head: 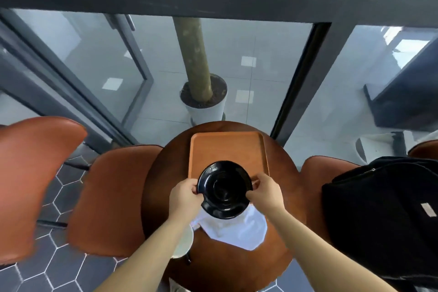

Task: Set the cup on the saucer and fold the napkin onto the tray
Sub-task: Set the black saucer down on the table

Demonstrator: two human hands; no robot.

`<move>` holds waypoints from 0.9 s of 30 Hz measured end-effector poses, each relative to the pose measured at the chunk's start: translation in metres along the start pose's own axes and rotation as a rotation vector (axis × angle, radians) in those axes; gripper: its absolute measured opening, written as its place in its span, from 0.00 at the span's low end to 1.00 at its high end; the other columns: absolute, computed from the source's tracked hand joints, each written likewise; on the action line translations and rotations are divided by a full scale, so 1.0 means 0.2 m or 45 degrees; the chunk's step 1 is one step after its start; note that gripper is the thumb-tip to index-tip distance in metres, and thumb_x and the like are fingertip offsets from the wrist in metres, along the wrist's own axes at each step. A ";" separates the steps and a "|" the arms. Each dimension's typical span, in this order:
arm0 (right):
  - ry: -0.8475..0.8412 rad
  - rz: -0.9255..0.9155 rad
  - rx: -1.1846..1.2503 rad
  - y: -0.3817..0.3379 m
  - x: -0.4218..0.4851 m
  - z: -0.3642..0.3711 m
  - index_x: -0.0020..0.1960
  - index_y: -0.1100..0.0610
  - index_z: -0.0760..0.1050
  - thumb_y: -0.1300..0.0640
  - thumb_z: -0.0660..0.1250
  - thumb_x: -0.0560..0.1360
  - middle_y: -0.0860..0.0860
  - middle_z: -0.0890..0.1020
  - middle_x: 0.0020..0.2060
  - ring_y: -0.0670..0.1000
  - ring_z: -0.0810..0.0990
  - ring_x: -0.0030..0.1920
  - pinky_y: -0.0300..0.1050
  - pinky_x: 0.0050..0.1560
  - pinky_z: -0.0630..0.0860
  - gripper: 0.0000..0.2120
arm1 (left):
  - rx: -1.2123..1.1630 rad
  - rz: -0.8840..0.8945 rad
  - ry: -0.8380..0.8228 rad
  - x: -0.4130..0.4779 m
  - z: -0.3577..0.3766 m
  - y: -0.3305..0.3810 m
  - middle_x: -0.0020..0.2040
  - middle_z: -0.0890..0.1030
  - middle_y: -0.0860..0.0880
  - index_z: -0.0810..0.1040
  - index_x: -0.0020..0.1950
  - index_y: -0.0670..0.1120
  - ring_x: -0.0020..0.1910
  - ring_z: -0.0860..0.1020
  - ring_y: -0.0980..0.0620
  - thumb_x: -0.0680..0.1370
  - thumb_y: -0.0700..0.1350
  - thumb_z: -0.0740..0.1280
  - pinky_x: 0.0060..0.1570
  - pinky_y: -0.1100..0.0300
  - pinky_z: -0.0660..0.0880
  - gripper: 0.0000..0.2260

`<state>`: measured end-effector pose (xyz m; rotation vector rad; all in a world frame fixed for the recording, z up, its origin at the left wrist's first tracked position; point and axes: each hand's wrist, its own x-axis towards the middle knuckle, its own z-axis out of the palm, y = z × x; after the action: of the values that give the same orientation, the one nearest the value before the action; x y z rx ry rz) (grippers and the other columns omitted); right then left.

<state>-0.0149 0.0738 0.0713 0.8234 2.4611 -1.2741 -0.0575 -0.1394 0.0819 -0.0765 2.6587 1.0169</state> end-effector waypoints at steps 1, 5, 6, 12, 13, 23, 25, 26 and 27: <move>-0.016 -0.012 -0.019 -0.04 0.00 0.04 0.50 0.52 0.77 0.63 0.70 0.65 0.46 0.81 0.37 0.48 0.80 0.37 0.39 0.32 0.72 0.15 | 0.001 -0.012 0.006 0.01 -0.04 -0.04 0.35 0.81 0.46 0.81 0.41 0.46 0.37 0.78 0.45 0.68 0.33 0.66 0.40 0.49 0.75 0.09; -0.070 -0.044 -0.075 -0.20 0.02 0.23 0.48 0.51 0.75 0.64 0.70 0.65 0.47 0.81 0.36 0.49 0.80 0.37 0.41 0.33 0.74 0.14 | -0.013 -0.057 0.045 0.06 -0.20 -0.20 0.35 0.81 0.50 0.81 0.41 0.46 0.38 0.78 0.49 0.69 0.33 0.67 0.38 0.56 0.74 0.09; -0.082 -0.053 -0.100 -0.24 0.02 0.29 0.48 0.50 0.75 0.64 0.70 0.65 0.46 0.80 0.34 0.47 0.79 0.36 0.41 0.31 0.72 0.15 | -0.024 -0.078 0.051 0.07 -0.24 -0.25 0.36 0.81 0.50 0.81 0.42 0.47 0.38 0.79 0.50 0.69 0.33 0.68 0.39 0.54 0.75 0.09; -0.175 -0.090 -0.224 -0.46 0.08 0.61 0.47 0.51 0.75 0.64 0.69 0.65 0.43 0.79 0.35 0.51 0.80 0.40 0.44 0.38 0.76 0.13 | -0.011 -0.225 0.076 0.18 -0.43 -0.54 0.35 0.81 0.49 0.81 0.43 0.44 0.38 0.80 0.44 0.70 0.34 0.69 0.42 0.47 0.78 0.07; -0.185 -0.086 -0.243 -0.49 0.10 0.66 0.47 0.52 0.76 0.64 0.68 0.65 0.43 0.79 0.35 0.51 0.79 0.40 0.43 0.37 0.75 0.14 | -0.012 -0.249 0.064 0.20 -0.44 -0.58 0.35 0.80 0.49 0.81 0.43 0.45 0.38 0.80 0.45 0.70 0.34 0.68 0.42 0.47 0.78 0.07; -0.227 -0.036 -0.509 -0.62 0.31 1.03 0.61 0.56 0.77 0.66 0.64 0.71 0.53 0.84 0.45 0.56 0.83 0.47 0.46 0.47 0.80 0.20 | -0.141 -0.478 0.017 0.41 -0.43 -0.89 0.36 0.81 0.49 0.80 0.44 0.44 0.38 0.83 0.45 0.72 0.35 0.70 0.43 0.46 0.81 0.05; -0.221 -0.065 -0.564 -0.63 0.35 1.08 0.61 0.56 0.77 0.68 0.64 0.71 0.54 0.84 0.46 0.57 0.82 0.49 0.46 0.47 0.78 0.19 | -0.157 -0.491 0.015 0.45 -0.40 -0.93 0.34 0.81 0.49 0.79 0.40 0.43 0.37 0.83 0.44 0.73 0.37 0.70 0.41 0.45 0.81 0.03; -0.214 -0.084 -0.586 -0.64 0.37 1.10 0.60 0.57 0.77 0.68 0.63 0.71 0.55 0.83 0.47 0.57 0.81 0.49 0.46 0.47 0.77 0.19 | -0.165 -0.497 0.014 0.47 -0.39 -0.95 0.33 0.81 0.48 0.80 0.39 0.44 0.37 0.83 0.44 0.73 0.38 0.70 0.40 0.45 0.81 0.03; -0.206 -0.099 -0.603 -0.64 0.39 1.12 0.60 0.57 0.77 0.68 0.63 0.72 0.55 0.83 0.48 0.58 0.81 0.50 0.45 0.46 0.76 0.18 | -0.178 -0.509 0.015 0.49 -0.38 -0.96 0.33 0.82 0.48 0.80 0.39 0.45 0.37 0.83 0.44 0.73 0.38 0.69 0.40 0.45 0.81 0.04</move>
<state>-0.1620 -0.1369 -0.0096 0.4845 2.5232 -0.6930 -0.1403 -0.3292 -0.0164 -0.6174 2.4350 1.0594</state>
